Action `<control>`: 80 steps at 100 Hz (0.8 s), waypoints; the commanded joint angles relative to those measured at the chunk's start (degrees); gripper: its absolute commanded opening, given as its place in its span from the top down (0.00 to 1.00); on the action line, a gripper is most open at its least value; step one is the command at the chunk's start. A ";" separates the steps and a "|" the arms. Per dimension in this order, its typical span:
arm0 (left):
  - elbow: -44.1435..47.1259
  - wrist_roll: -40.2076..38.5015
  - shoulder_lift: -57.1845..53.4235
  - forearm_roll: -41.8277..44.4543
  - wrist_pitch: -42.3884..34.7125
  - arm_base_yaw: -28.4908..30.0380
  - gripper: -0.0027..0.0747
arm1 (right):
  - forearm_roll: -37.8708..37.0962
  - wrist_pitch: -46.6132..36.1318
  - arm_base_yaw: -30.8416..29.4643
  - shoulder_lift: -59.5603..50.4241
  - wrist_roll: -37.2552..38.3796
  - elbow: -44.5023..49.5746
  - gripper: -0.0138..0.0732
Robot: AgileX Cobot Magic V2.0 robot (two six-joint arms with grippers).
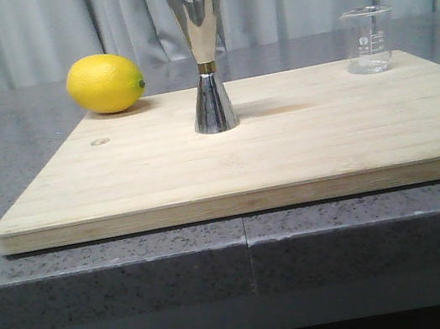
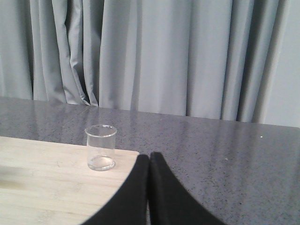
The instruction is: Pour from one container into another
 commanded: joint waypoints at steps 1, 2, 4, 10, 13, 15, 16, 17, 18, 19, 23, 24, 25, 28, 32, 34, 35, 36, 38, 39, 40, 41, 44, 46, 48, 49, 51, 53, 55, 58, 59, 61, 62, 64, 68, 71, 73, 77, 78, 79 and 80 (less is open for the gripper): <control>1.20 0.07 -1.34 -0.72 -3.84 -0.34 0.99 | -0.44 -2.70 -0.36 0.63 -0.10 -1.64 0.92; 1.20 0.07 -1.34 -0.72 -3.84 -0.34 0.99 | -0.44 -2.70 -0.36 0.63 -0.10 -1.64 0.92; 1.20 0.07 -1.34 -0.72 -3.84 -0.34 0.99 | -0.44 -2.70 -0.36 0.63 -0.10 -1.64 0.92; 1.20 0.07 -1.34 -0.72 -3.84 -0.34 0.99 | -0.44 -3.23 -0.36 0.63 -0.10 -1.10 0.92; 1.20 0.07 -1.34 -0.72 -3.84 -0.34 0.99 | -0.44 -3.24 -0.36 0.63 -0.10 -0.97 0.92; 1.20 0.07 -1.34 -0.72 -3.84 -0.34 0.99 | -0.44 -3.12 -0.36 0.63 0.05 -0.86 0.92; 1.20 0.07 -1.34 -0.72 -3.84 -0.34 0.99 | -0.44 -2.96 -0.36 0.63 0.22 -0.89 0.92; 1.20 0.07 -1.34 -0.72 -3.84 -0.34 0.99 | -0.58 -2.96 -0.36 0.63 0.72 -0.77 0.92; 1.20 0.07 -1.34 -0.72 -3.84 -0.34 0.99 | -0.72 -2.96 -0.36 0.63 1.09 -0.73 0.92; 1.20 0.07 -1.34 -0.72 -3.84 -0.34 0.99 | -0.86 -2.96 -0.36 0.63 1.57 -0.62 0.92; 1.20 0.07 -1.34 -0.72 -3.84 -0.34 0.99 | -2.75 -3.07 -0.36 0.63 5.29 -0.44 0.92; 1.20 0.07 -1.34 -0.72 -3.84 -0.34 0.99 | -3.22 -3.07 -0.36 0.63 6.51 -0.34 0.92; 1.20 0.07 -1.34 -0.72 -3.84 -0.34 0.99 | -4.26 -3.07 -0.36 0.63 7.10 -0.19 0.92; 1.20 0.07 -1.34 -0.72 -3.84 -0.34 0.99 | -6.82 -3.47 -0.36 0.63 9.33 0.12 0.92; 1.20 0.07 -1.34 -0.72 -3.84 -0.34 0.99 | -11.35 -3.77 -0.36 0.63 13.36 0.80 0.92; 1.20 0.07 -1.34 -0.72 -3.84 -0.34 0.99 | -12.88 -3.92 -0.36 0.63 15.40 1.16 0.92; 1.20 0.07 -1.34 -0.72 -3.84 -0.34 0.99 | -14.42 -4.30 -0.36 0.63 16.05 1.30 0.92; 1.20 0.07 -1.34 -0.72 -3.84 -0.34 0.99 | -15.17 -4.48 -0.36 0.63 17.32 1.58 0.92; 1.20 0.07 -1.34 -0.72 -3.84 -0.34 0.99 | -17.43 -4.94 -0.36 0.63 19.35 1.99 0.92; 1.20 0.07 -1.34 -0.72 -3.84 -0.34 0.99 | -18.83 -5.13 -0.36 0.63 20.05 2.13 0.92; 1.20 0.07 -1.34 -0.72 -3.84 -0.34 0.99 | -19.54 -5.26 -0.36 0.63 20.76 2.43 0.92; 1.20 0.07 -1.34 -0.72 -3.84 -0.34 0.99 | -20.22 -5.43 -0.36 0.63 22.10 2.59 0.92; 1.20 0.07 -1.34 -0.72 -3.84 -0.34 0.99 | -23.32 -6.35 -0.36 0.63 24.73 3.24 0.92; 1.20 0.07 -1.34 -0.72 -3.84 -0.34 0.99 | -25.15 -6.88 -0.36 0.63 26.60 3.77 0.92; 1.20 0.07 -1.34 -0.72 -3.84 -0.34 0.99 | -26.32 -7.13 -0.36 0.63 28.46 4.27 0.92; 1.20 0.07 -1.34 -0.72 -3.84 -0.34 0.99 | -27.38 -7.31 -0.46 0.63 29.06 4.43 0.92; 1.20 0.07 -1.34 -0.72 -3.84 -0.34 0.99 | -28.73 -7.67 -0.45 0.63 30.77 4.94 0.92; 1.20 0.07 -1.34 -0.72 -3.84 -0.34 0.99 | -30.08 -7.83 -0.58 0.63 32.30 5.43 0.92; 1.20 0.07 -1.34 -0.72 -3.84 -0.34 0.99 | -31.01 -7.84 -0.70 0.63 33.64 5.88 0.92; 1.20 0.07 -1.34 -0.72 -3.84 -0.34 0.99 | -33.13 -7.84 -1.10 0.63 35.62 6.47 0.92; 1.20 0.07 -1.34 -0.72 -3.84 -0.34 0.99 | -33.50 -7.84 -1.19 0.63 36.60 6.75 0.92; 1.20 0.07 -1.34 -0.72 -3.84 -0.34 0.99 | -34.43 -7.84 -1.53 0.63 37.46 7.19 0.92; 1.20 0.07 -1.34 -0.72 -3.84 -0.34 0.99 | -34.78 -7.84 -1.65 0.63 38.26 7.34 0.92; 1.20 0.07 -1.34 -0.72 -3.84 -0.34 0.99 | -35.67 -7.73 -2.03 0.63 39.43 7.73 0.92; 1.20 0.07 -1.34 -0.72 -3.84 -0.34 0.99 | -37.62 -7.44 -2.96 0.63 41.68 8.44 0.92; 1.20 0.07 -1.34 -0.72 -3.84 -0.34 0.99 | -38.79 -7.43 -3.64 0.63 43.82 8.81 0.92; 1.20 0.07 -1.34 -0.72 -3.84 -0.34 0.99 | -39.52 -6.73 -4.15 0.63 44.77 8.81 0.92; 1.20 0.07 -1.34 -0.72 -3.84 -0.34 0.99 | -40.49 -5.66 -5.16 0.63 45.68 8.81 0.92; 1.20 0.07 -1.34 -0.72 -3.84 -0.34 0.99 | -40.63 -5.66 -5.31 0.63 46.00 8.81 0.92; 1.20 0.07 -1.34 -0.72 -3.84 -0.34 0.99 | -40.91 -5.52 -5.58 0.63 46.17 8.81 0.92; 1.20 0.07 -1.34 -0.72 -3.84 -0.34 0.99 | -41.05 -5.38 -5.70 0.63 46.43 8.81 0.92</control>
